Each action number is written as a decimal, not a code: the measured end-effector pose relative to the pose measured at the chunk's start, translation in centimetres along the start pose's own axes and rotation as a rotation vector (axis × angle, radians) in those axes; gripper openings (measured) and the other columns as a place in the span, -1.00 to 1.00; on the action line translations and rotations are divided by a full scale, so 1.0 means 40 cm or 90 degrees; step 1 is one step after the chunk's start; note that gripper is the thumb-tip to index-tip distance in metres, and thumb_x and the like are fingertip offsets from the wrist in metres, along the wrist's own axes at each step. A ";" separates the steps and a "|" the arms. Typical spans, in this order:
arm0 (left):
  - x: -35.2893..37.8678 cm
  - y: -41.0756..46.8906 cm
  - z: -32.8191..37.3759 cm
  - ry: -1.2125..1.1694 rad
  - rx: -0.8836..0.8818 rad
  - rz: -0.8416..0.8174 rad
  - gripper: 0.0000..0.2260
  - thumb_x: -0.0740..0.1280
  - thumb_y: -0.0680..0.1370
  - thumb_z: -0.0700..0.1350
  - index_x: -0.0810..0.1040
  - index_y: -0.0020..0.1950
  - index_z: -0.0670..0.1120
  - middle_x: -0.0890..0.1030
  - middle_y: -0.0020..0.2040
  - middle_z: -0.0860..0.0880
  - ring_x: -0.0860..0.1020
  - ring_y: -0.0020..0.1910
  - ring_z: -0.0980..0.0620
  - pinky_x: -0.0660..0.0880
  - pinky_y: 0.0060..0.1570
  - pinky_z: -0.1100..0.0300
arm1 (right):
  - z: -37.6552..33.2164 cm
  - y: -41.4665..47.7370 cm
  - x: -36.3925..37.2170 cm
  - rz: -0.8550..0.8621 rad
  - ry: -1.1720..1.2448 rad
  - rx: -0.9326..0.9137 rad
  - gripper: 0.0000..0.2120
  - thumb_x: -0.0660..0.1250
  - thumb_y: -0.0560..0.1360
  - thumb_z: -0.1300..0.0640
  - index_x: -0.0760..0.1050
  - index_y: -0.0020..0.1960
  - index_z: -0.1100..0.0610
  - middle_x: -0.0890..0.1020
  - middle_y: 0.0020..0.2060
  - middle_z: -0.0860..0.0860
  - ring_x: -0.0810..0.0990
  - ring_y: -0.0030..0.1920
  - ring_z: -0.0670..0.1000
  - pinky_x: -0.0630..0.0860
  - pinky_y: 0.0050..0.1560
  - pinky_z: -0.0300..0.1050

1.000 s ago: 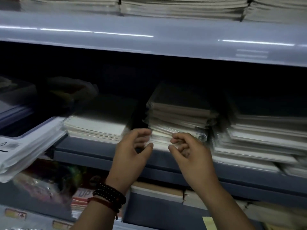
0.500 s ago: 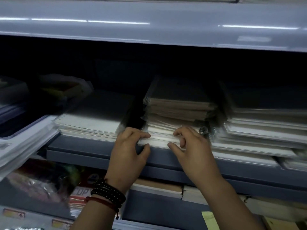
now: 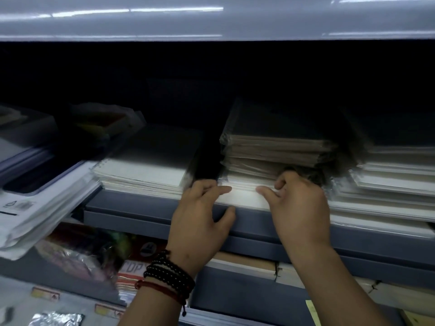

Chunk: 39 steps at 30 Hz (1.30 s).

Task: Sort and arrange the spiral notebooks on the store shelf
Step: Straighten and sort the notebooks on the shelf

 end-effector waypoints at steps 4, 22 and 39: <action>0.013 -0.002 -0.003 0.026 -0.008 -0.024 -0.67 0.37 0.53 0.09 0.60 0.28 0.10 0.46 0.32 0.15 0.40 0.31 0.16 0.32 0.25 0.29 | -0.005 -0.003 0.008 0.000 -0.033 -0.017 -0.71 0.52 0.44 -0.04 0.51 -0.09 0.13 0.63 -0.23 0.07 0.60 -0.21 0.16 0.53 -0.21 -0.01; 0.042 0.009 0.009 0.084 -0.052 -0.080 -0.49 0.18 0.44 0.23 0.43 0.38 0.17 0.35 0.43 0.23 0.28 0.37 0.14 0.11 0.29 0.27 | -0.056 -0.059 0.051 -0.110 0.022 -0.172 -0.94 0.30 0.58 0.12 0.54 -0.03 0.04 0.52 -0.08 -0.15 0.46 0.00 -0.08 0.49 0.03 -0.08; 0.049 0.033 -0.010 0.034 -0.077 -0.122 -0.71 0.18 0.61 0.11 0.46 0.32 0.21 0.38 0.37 0.24 0.27 0.38 0.12 0.10 0.26 0.22 | -0.076 -0.122 0.070 -0.258 -0.137 -0.241 -0.48 -0.01 0.63 -0.23 0.36 0.47 -0.01 0.38 0.20 -0.14 0.32 0.22 -0.05 0.40 0.19 -0.14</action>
Point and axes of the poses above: each hand's wrist, its own y-axis towards the middle knuckle, its own x-axis out of the palm, z = x × y, the point moved 9 cm from there along y, towards the middle knuckle
